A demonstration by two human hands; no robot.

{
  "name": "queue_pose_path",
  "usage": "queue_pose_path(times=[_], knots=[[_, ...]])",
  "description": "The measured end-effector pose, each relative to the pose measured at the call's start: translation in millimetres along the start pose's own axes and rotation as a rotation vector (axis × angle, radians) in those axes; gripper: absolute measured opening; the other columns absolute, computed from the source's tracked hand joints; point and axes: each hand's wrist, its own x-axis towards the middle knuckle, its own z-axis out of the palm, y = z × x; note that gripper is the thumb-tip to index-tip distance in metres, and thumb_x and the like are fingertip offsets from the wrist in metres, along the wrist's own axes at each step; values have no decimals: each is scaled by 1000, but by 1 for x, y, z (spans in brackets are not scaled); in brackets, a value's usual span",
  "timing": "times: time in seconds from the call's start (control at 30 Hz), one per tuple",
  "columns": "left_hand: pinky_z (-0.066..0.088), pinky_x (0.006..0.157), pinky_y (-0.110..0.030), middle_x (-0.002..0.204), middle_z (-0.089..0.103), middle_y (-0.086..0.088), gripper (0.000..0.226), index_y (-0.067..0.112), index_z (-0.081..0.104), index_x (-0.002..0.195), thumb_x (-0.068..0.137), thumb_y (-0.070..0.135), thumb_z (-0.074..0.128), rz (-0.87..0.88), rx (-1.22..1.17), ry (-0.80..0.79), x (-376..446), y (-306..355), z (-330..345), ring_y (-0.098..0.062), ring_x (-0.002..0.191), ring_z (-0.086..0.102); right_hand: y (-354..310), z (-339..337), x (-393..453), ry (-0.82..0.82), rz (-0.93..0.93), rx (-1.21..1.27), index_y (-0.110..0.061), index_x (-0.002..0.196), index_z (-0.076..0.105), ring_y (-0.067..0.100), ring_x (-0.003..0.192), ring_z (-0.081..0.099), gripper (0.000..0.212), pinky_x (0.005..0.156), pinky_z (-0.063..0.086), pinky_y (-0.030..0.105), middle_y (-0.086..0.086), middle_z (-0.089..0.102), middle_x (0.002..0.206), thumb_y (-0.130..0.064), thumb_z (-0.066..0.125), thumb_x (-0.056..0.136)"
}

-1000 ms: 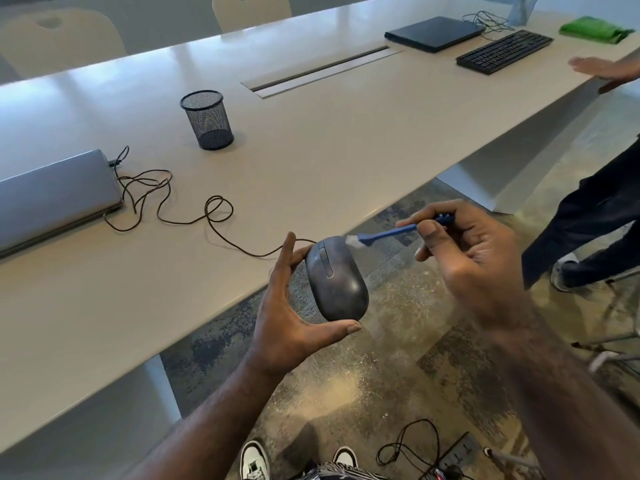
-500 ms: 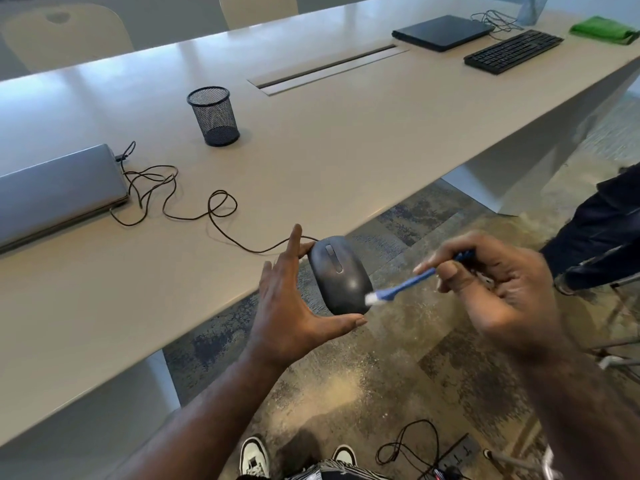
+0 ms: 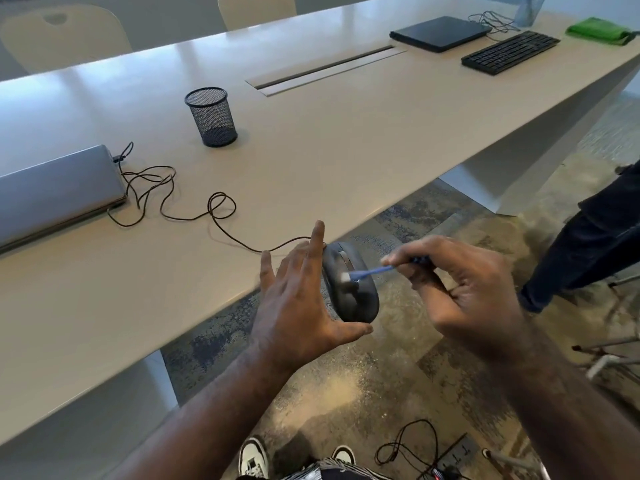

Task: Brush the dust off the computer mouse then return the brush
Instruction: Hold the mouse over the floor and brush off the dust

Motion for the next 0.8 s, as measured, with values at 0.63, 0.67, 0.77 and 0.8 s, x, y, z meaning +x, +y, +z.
queue_pose_path(times=[0.63,0.67,0.77,0.8], knots=[[-21,116,-52,163,17,-2,149,32,-40,142,56,80,72,32,103,-69,0,16,-3,-18,151,10,-7,7,17,-140,-34,-214,-23,107,72,14,81,72,21,67,59,33,-9,76,96,-18,66,88],[-21,116,-53,163,16,-2,149,32,-41,142,56,80,71,29,104,-76,0,17,-3,-18,151,8,-9,7,17,-193,-56,-255,-25,107,72,12,81,71,24,68,57,28,-11,75,96,-18,66,85],[-20,116,-54,165,10,-1,149,30,-43,140,57,82,70,24,129,-100,0,15,-3,-16,151,3,-16,1,19,-330,-137,-309,-26,103,71,10,77,69,25,65,47,20,-13,74,92,-21,61,81],[-19,116,-54,165,8,-1,149,29,-43,140,57,82,69,22,135,-108,-1,15,-3,-15,151,2,-19,-3,20,-369,-166,-305,-27,101,70,10,75,68,24,63,49,22,-14,73,89,-22,58,80]])
